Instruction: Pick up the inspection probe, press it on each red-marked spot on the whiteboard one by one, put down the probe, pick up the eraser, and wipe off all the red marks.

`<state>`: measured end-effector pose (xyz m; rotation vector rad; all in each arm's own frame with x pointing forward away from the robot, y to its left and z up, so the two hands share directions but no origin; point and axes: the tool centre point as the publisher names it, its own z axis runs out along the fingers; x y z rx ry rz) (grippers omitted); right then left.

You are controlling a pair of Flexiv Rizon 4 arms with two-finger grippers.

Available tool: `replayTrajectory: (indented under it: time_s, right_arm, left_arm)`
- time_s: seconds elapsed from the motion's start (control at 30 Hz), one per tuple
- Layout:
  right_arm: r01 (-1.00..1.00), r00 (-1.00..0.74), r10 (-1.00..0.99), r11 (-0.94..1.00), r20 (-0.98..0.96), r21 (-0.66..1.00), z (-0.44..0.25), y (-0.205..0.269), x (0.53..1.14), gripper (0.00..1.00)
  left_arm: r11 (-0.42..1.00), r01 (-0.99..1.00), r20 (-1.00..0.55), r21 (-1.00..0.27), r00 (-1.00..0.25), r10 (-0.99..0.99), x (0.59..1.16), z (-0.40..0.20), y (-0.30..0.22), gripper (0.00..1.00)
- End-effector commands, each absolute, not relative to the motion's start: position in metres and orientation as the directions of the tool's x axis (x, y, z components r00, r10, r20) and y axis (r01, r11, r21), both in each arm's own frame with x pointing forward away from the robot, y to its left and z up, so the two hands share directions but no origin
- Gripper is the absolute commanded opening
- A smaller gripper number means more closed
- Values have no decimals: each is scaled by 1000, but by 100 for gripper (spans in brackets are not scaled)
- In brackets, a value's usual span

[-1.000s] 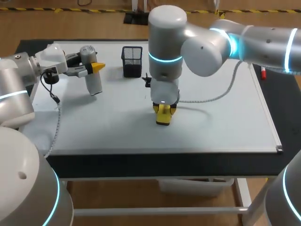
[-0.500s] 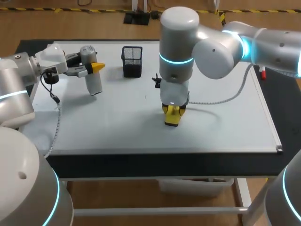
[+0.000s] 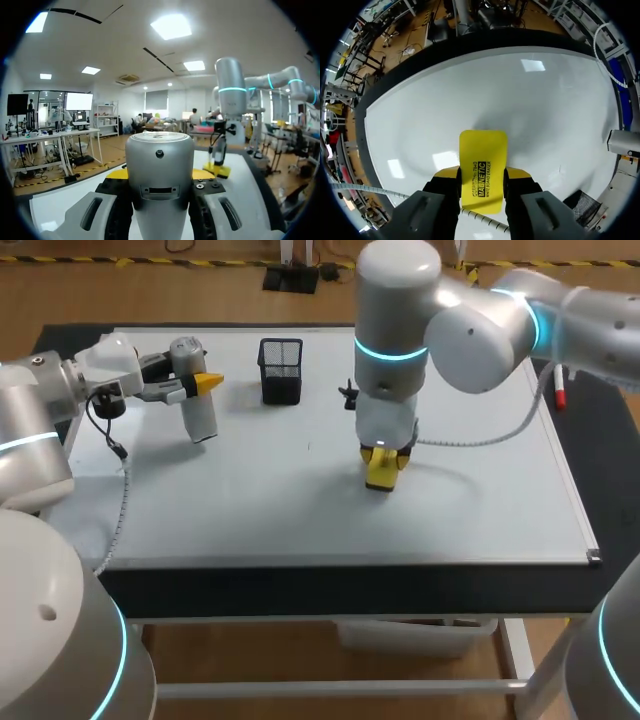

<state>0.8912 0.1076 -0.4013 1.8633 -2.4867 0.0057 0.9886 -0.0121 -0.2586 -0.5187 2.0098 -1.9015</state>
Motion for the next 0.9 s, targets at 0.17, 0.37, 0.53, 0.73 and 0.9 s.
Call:
replayTrajectory:
  time_s: [0.17,0.37,0.53,0.73,0.9]
  right_arm:
    - [-939,-345,-939,345,6,-18,-368,63,913,0]
    - [-929,-369,-929,369,1,-36,-357,49,925,0]
    - [-929,-369,-929,369,1,-36,-357,49,925,0]
    - [-929,-369,-929,369,1,-36,-357,49,925,0]
    - [-929,-369,-929,369,1,-36,-357,49,925,0]
  left_arm:
    - [46,-40,14,-998,-881,-472,988,-257,-12,0]
    - [46,-40,14,-998,-881,-472,988,-257,-12,0]
    - [46,-40,14,-998,-881,-472,988,-257,-12,0]
    - [46,-40,14,-998,-881,-472,988,-257,-12,0]
    - [46,-40,14,-998,-881,-472,988,-257,-12,0]
